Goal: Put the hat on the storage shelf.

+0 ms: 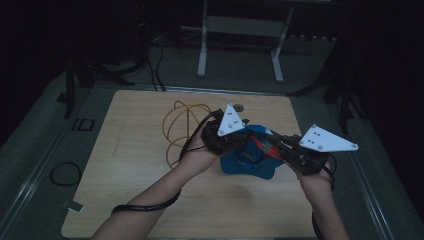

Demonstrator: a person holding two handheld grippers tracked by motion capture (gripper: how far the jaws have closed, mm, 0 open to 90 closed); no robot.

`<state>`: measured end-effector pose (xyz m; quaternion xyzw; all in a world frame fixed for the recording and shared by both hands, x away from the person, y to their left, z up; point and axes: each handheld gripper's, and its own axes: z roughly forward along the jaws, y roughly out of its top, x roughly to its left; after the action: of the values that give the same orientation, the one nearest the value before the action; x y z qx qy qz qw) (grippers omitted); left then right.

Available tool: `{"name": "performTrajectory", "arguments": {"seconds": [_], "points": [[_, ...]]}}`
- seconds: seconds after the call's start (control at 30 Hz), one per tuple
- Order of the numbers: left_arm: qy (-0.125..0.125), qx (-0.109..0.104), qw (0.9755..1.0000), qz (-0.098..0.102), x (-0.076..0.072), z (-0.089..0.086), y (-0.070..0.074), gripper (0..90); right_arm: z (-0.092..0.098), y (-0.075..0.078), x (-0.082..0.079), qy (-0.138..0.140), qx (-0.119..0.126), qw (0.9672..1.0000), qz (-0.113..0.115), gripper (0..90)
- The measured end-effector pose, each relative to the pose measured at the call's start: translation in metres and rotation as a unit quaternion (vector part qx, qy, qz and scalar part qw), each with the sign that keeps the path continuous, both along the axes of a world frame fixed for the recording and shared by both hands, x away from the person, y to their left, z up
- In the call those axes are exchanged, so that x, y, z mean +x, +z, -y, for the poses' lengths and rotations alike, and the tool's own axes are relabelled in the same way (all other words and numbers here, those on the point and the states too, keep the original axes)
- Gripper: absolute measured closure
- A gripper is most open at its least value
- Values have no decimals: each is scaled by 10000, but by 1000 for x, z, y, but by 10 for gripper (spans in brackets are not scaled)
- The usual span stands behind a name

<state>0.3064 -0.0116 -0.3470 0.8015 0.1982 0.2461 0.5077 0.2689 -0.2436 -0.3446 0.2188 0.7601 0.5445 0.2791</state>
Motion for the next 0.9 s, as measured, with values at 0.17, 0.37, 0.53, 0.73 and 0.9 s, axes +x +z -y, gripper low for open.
{"name": "performTrajectory", "arguments": {"seconds": [0.17, 0.37, 0.53, 0.73, 0.9], "points": [[58, 161, 9999, -27, 1, 6, -3, 879, -3, -2, -1, -43, -68, 10000, -9, 890], [137, 103, 9997, 156, -1, 7, -2, 890, -1, -6, -2, -57, 95, 9999, -74, 886], [92, 32, 9995, 286, -4, 6, 2, 891, 0, -5, -5, -21, 151, 9998, -101, 861], [29, -16, 9991, 431, -8, -1, 7, 892, 5, 0, -16, 199, 287, 9993, -127, 768], [-51, -94, 9991, 411, -6, -6, 8, 891, 13, 2, -27, 361, 359, 9986, -156, 610]]}}
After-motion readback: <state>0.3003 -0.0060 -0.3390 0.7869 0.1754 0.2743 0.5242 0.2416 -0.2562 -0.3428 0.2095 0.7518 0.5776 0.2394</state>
